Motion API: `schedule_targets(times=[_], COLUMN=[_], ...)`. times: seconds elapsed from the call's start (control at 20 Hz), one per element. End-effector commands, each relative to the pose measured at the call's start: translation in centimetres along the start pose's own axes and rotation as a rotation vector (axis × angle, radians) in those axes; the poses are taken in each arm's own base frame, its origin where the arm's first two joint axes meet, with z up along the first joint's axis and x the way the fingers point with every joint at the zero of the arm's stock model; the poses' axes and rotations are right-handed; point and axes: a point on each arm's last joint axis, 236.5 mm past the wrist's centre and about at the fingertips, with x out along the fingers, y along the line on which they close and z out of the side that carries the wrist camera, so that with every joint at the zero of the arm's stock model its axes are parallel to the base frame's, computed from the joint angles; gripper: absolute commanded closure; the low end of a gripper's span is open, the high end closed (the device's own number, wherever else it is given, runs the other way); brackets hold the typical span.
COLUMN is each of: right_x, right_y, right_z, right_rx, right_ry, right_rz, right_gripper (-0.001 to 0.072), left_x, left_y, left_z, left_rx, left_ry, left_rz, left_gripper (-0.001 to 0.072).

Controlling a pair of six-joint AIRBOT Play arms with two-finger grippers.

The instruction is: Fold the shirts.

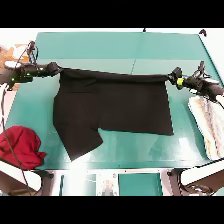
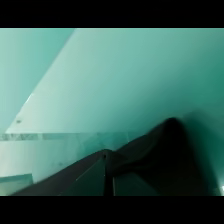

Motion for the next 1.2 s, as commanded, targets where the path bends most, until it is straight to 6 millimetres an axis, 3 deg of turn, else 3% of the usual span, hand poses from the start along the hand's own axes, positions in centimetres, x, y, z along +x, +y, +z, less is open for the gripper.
schedule_targets(times=[0.0,0.25,0.35,0.45,0.6,0.8,1.0,1.15], right_x=[1.0,-0.1,-0.1,0.4,0.7,-0.4,-1.1,-2.2], right_y=[1.4,5.8,6.0,5.2,2.7,-1.1,-4.3,-5.9], right_z=[2.9,6.7,6.7,5.5,2.6,-1.2,-5.6,-7.6], right_rx=[-0.023,-0.099,-0.108,-0.137,-0.167,-0.144,-0.123,-0.12], right_ry=[-0.048,-0.126,-0.124,-0.078,0.031,0.2,0.344,0.436], right_rz=[0.035,0.097,0.099,0.08,0.016,-0.056,-0.12,-0.186], right_gripper=[0.0694,0.0694,0.0694,0.0694,0.0695,0.0696,0.0696,0.0696], left_x=[0.7,0.3,0.3,0.4,0.6,0.0,0.0,-0.6], left_y=[2.0,0.7,0.6,0.6,1.5,3.2,3.6,5.0], left_z=[2.7,5.3,5.3,4.6,1.6,-3.1,-7.5,-11.1], left_rx=[-0.032,-0.041,-0.044,-0.024,0.042,0.085,0.048,0.041], left_ry=[-0.094,-0.157,-0.159,-0.127,-0.001,0.203,0.329,0.434], left_rz=[0.057,0.024,0.019,0.02,0.056,0.118,0.1,0.132], left_gripper=[0.0683,0.0683,0.0683,0.0682,0.0682,0.0682,0.0682,0.0682])
